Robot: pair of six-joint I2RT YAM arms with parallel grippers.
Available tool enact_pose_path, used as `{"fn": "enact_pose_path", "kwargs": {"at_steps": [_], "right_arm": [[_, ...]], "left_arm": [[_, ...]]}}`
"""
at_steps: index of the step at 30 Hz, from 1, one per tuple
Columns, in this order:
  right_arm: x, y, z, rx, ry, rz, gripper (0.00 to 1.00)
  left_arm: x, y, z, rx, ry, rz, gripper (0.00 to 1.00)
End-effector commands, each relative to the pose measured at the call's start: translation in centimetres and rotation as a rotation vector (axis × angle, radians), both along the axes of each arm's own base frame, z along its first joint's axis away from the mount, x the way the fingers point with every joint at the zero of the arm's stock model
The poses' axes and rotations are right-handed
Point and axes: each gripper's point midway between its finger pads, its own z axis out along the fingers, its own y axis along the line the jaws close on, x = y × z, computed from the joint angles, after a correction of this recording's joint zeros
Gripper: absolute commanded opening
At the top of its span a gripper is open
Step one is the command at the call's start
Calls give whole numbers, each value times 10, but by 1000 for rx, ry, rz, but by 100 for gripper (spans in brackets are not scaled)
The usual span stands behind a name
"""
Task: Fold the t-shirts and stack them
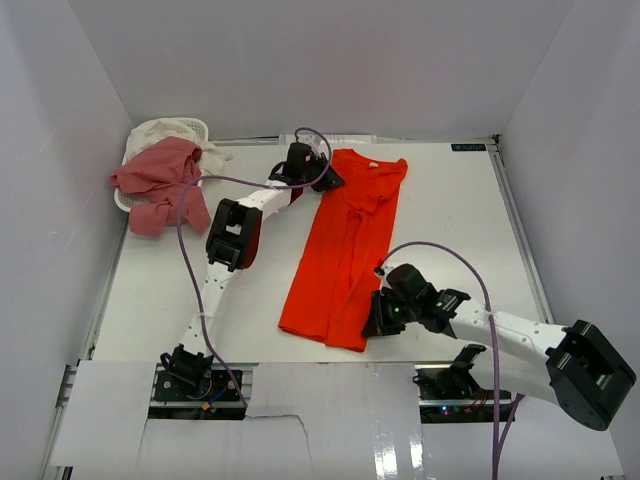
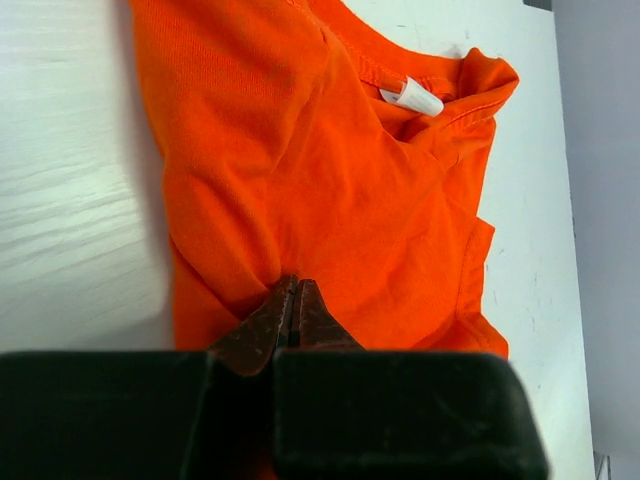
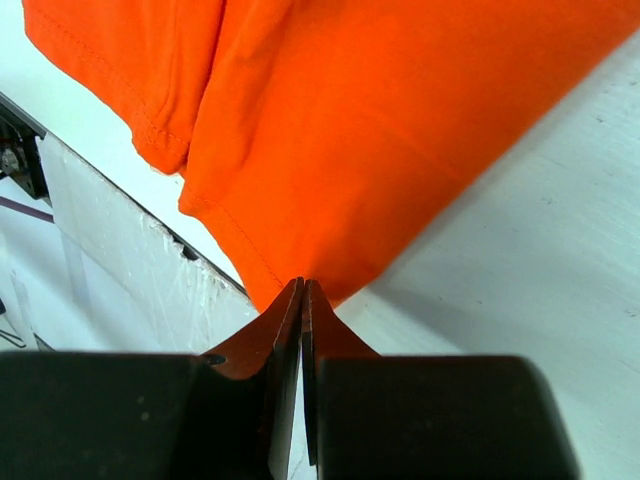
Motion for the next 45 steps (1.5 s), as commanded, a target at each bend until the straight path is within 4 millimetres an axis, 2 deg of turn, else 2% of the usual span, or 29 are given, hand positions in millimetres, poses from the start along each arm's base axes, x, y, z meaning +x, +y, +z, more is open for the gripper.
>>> {"fn": "enact_pose_path", "kwargs": {"at_steps": [1, 2, 3, 4, 6, 8, 10, 14, 20, 25, 27, 28, 29, 30, 31, 33, 35, 36, 37, 41, 42, 45], "right_arm": [[6, 17, 20, 53, -34, 37, 8], [7, 19, 22, 59, -37, 42, 8], [7, 22, 21, 56, -32, 53, 8], [7, 24, 21, 61, -32, 57, 8], [6, 30, 16, 67, -22, 74, 8], [7, 37, 13, 73, -12, 88, 8], [11, 43, 14, 74, -20, 99, 8], [16, 45, 3, 33, -5, 95, 8], [9, 26, -21, -66, 37, 63, 8], [1, 15, -26, -83, 52, 52, 8], [1, 16, -22, -73, 39, 55, 8], [2, 18, -18, -63, 34, 59, 8], [4, 21, -13, -47, 23, 64, 14], [6, 25, -8, -32, 13, 69, 23], [9, 27, -5, -29, 3, 69, 39], [21, 37, 10, -13, -45, 76, 48], [27, 41, 15, -32, -56, 86, 48], [37, 50, 27, -23, -92, 90, 49], [39, 51, 25, -44, -89, 92, 48], [40, 59, 20, -135, -96, 117, 47], [40, 61, 13, -160, -83, 120, 47], [38, 67, 9, -195, -80, 134, 46]], "left_arm": [[3, 56, -22, 143, 83, 150, 0], [2, 60, -21, 143, 89, 163, 0], [6, 70, -12, 139, 78, 185, 0], [2, 79, -20, 146, 105, 209, 0], [6, 96, -13, 146, 100, 251, 0], [4, 112, -19, 153, 118, 285, 0], [2, 120, -20, 155, 130, 302, 0], [1, 136, -18, 158, 140, 329, 0], [6, 131, -9, 139, 126, 301, 0], [10, 126, 0, 118, 117, 279, 0], [11, 124, 4, 110, 116, 270, 0], [11, 123, 6, 106, 115, 269, 0], [11, 122, 9, 102, 110, 265, 0], [12, 121, 12, 97, 107, 265, 0], [12, 120, 17, 90, 102, 257, 0], [12, 117, 26, 79, 91, 251, 2], [13, 115, 42, 63, 70, 245, 11], [13, 112, 49, 55, 58, 240, 14], [12, 109, 62, 43, 36, 229, 17], [11, 101, 92, 19, -15, 208, 26], [10, 100, 97, 15, -22, 204, 30], [9, 90, 109, 5, -51, 179, 33]]}}
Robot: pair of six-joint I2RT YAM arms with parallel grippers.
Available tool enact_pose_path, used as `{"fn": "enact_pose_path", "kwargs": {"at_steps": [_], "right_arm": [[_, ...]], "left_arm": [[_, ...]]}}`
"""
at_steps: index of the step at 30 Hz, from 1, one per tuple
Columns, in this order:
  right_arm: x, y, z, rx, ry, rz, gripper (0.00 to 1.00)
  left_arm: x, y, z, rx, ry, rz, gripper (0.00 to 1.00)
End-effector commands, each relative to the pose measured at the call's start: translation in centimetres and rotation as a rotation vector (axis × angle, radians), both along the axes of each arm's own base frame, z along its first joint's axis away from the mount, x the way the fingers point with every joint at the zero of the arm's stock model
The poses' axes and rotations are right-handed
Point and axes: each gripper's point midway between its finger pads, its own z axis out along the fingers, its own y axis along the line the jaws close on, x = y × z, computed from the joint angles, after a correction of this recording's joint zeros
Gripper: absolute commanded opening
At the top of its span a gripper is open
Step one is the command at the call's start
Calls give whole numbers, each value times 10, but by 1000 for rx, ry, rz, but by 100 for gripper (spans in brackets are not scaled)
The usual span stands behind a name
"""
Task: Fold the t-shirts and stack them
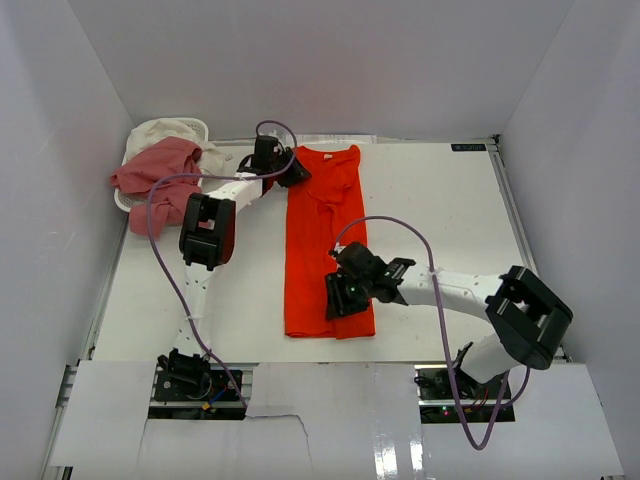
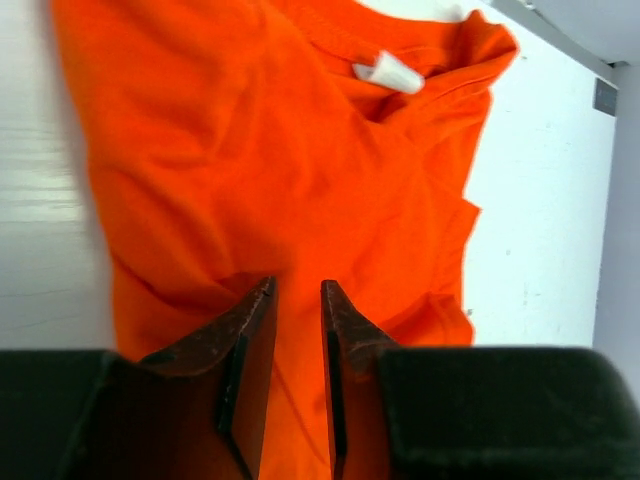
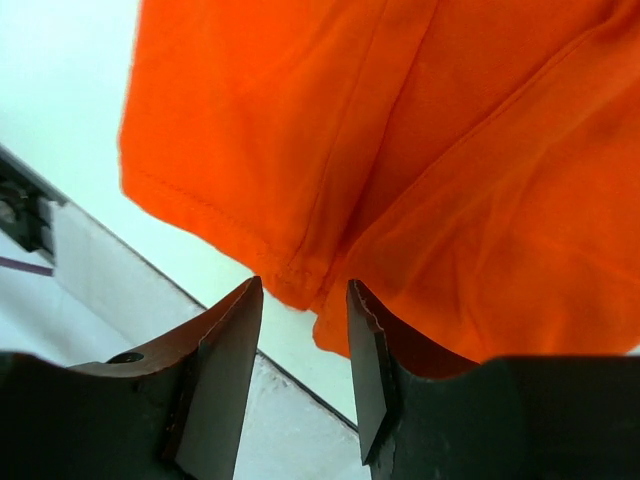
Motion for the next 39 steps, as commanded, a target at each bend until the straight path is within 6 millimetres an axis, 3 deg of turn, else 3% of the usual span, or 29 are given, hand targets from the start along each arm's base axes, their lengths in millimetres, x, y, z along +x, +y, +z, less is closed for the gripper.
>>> {"fn": "enact_pose_path", "kwargs": {"at_steps": [1, 4, 8, 12, 18, 24, 29, 36, 38, 39], "right_arm": [[-3, -3, -13, -108, 0, 13, 45], [-9, -5, -23, -180, 2, 15, 45], [-10, -9, -21, -209, -13, -14, 45], [-7, -15, -13, -213, -50, -44, 44], [-11, -19, -21, -230, -36, -43, 40], [-12, -10, -25, -205, -22, -26, 34], [-13, -9, -25, -209, -21, -20, 36], [-16, -12, -39, -248, -3, -11, 41], [-16, -12, -42, -254, 0, -9, 33], [-16, -12, -42, -254, 1, -10, 18]], "left_arm": [[2, -22, 95, -50, -164, -61, 36], [1, -35, 97, -67, -177, -98, 38], [-2, -60, 95, -106, -190, -176, 39], [-6, -76, 81, -116, -178, -216, 40], [-15, -91, 59, -136, -132, -248, 40], [-20, -94, 32, -124, -85, -252, 40], [-23, -92, 12, -109, -52, -244, 39], [-26, -91, 0, -100, -33, -245, 38], [-26, -90, -2, -97, -29, -242, 37], [-26, -90, -3, -95, -25, -241, 37]]}}
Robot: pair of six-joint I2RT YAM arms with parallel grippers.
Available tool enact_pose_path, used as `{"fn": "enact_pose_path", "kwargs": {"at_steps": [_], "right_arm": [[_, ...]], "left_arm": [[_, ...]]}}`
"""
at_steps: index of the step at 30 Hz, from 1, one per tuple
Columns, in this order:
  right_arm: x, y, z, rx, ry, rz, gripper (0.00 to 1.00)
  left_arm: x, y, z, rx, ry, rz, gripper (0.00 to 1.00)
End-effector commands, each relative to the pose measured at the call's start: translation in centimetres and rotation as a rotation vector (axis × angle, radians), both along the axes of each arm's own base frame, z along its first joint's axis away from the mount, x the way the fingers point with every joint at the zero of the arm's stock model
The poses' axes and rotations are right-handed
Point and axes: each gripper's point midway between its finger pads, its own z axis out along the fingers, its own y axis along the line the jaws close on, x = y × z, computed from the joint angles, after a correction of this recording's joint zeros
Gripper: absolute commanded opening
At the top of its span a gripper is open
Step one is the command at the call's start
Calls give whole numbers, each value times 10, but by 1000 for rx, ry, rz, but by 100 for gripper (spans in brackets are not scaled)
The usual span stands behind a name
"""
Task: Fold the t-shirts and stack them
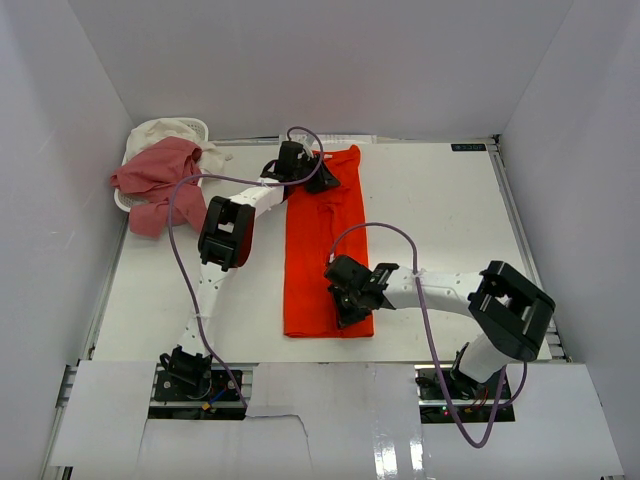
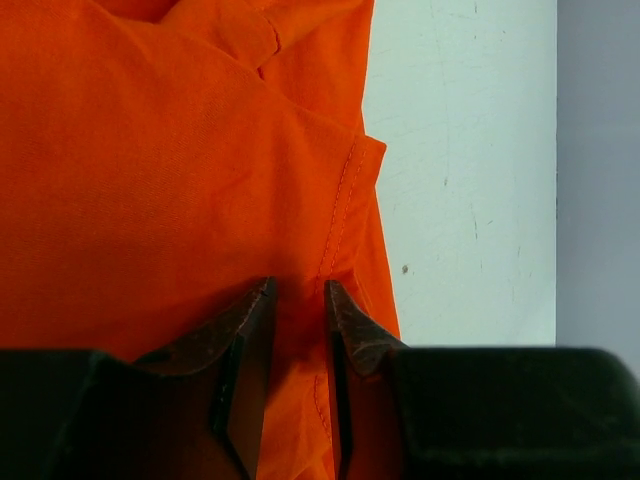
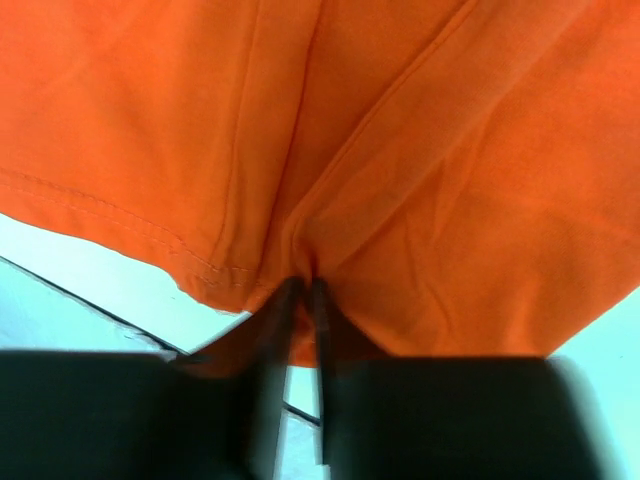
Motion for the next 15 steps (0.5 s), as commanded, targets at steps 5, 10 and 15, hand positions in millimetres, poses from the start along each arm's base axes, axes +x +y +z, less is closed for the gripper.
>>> {"fn": "enact_pose_path", "kwargs": {"at_steps": [5, 10, 15], "right_arm": [[-5, 9, 1, 25, 24, 8, 8], [-9, 16, 15, 46, 14, 19, 8], [-24, 18, 22, 43, 22, 42, 8]], "left_arm": [[-2, 3, -4, 23, 2, 0, 35], [-2, 3, -6, 28, 6, -2, 35], [1, 2, -6, 26, 8, -2, 34]]}}
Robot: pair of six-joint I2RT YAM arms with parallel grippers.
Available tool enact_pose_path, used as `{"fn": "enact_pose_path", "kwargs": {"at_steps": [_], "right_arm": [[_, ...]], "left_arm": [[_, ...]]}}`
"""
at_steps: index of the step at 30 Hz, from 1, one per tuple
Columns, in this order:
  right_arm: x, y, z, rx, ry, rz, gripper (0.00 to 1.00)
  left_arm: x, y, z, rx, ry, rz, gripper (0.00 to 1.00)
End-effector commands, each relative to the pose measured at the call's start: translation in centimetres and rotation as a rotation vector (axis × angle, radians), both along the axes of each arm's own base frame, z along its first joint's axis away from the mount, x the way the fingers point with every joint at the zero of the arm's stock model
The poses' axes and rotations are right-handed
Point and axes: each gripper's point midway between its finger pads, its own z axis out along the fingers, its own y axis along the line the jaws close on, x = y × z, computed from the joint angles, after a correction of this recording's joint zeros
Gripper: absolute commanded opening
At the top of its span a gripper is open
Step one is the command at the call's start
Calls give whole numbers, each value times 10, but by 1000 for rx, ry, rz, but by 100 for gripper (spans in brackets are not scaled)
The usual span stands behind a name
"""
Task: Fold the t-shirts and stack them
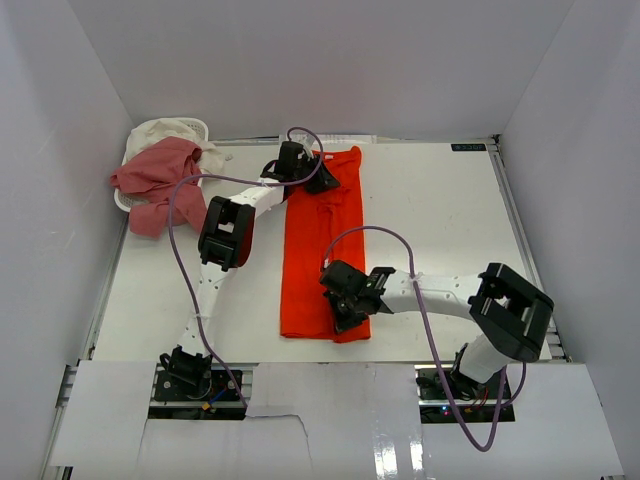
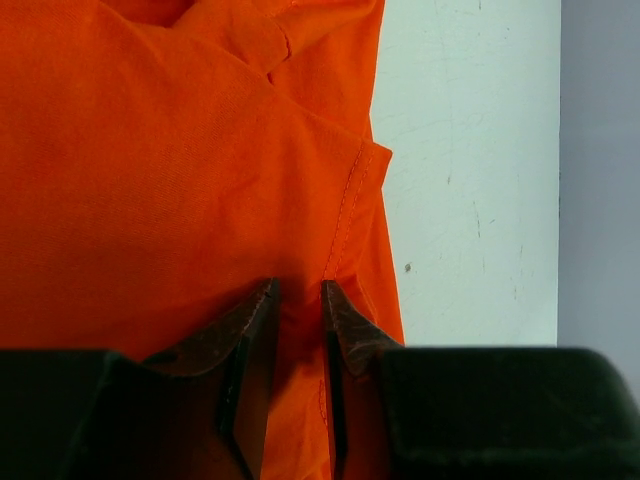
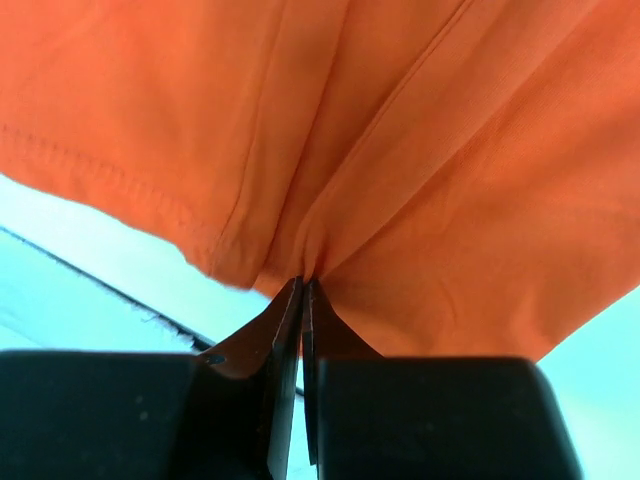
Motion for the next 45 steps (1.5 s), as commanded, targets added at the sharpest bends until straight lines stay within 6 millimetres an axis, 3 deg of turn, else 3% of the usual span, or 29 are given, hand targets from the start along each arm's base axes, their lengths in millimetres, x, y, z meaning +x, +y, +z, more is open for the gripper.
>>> {"fn": "enact_pose_path", "kwargs": {"at_steps": [1, 12, 14, 15, 18, 19, 22, 24, 25, 26, 27, 28, 29, 30, 31, 32, 33, 34, 35, 36, 38, 39, 40, 41, 42, 44, 45], "right_arm": [[-13, 10, 21, 38, 12, 14, 8], [-43, 9, 10, 37, 67, 30, 11], [-43, 11, 10, 39, 69, 33, 28], [-42, 13, 13, 47, 63, 34, 46], [-33, 19, 28, 84, 16, 21, 63], [-32, 20, 33, 97, 3, 20, 65], [-16, 19, 57, 150, -79, -18, 67], [-9, 16, 66, 175, -106, -36, 70], [-6, 14, 76, 201, -132, -44, 72], [-2, 11, 82, 206, -169, -47, 74], [0, 8, 87, 216, -191, -48, 87], [2, 5, 103, 261, -229, -56, 91], [9, -5, 102, 248, -275, -88, 94], [12, -11, 105, 257, -304, -109, 92], [20, -19, 118, 298, -365, -157, 90], [22, -32, 109, 276, -382, -189, 90], [25, -39, 108, 280, -394, -240, 90], [32, -49, 117, 307, -439, -303, 90], [33, -58, 108, 298, -444, -333, 90], [34, -61, 109, 316, -445, -357, 90], [34, -64, 112, 340, -432, -363, 90], [32, -64, 107, 320, -421, -331, 90], [24, -60, 101, 318, -366, -290, 90], [26, -64, 92, 285, -329, -298, 90], [23, -65, 77, 241, -285, -284, 91], [12, -60, 62, 227, -193, -244, 91], [10, -58, 52, 208, -169, -238, 91]], "left_arm": [[1, 1, -3, 20, 4, -2, 34], [5, 1, 1, 32, 0, 9, 34], [4, 1, 1, 34, 3, 9, 34], [4, 1, 1, 33, 3, 7, 34], [4, 1, 5, 33, 2, 5, 36], [5, 0, 11, 28, -7, 3, 36], [8, -2, 41, 15, -40, 1, 38], [10, 0, 79, -1, -92, 9, 40], [10, 2, 96, -3, -114, 15, 48], [9, 8, 131, -8, -159, 36, 52], [8, 14, 148, -1, -186, 51, 57], [5, 20, 164, 4, -204, 71, 66], [-2, 28, 166, 23, -191, 86, 68], [-11, 40, 210, 22, -255, 123, 68], [-20, 47, 222, 32, -257, 145, 71], [-35, 59, 204, 73, -198, 164, 72], [-53, 74, 244, 71, -256, 209, 74], [-68, 83, 248, 84, -248, 227, 76], [-82, 92, 251, 93, -248, 243, 81], [-109, 112, 247, 128, -242, 287, 83], [-139, 133, 236, 164, -210, 335, 87], [-158, 148, 199, 220, -142, 362, 87], [-178, 157, 208, 206, -153, 376, 87], [-190, 162, 197, 220, -128, 376, 87], [-207, 169, 169, 258, -69, 368, 87], [-231, 179, 148, 300, -11, 357, 87], [-244, 184, 126, 331, 42, 351, 87]]}}
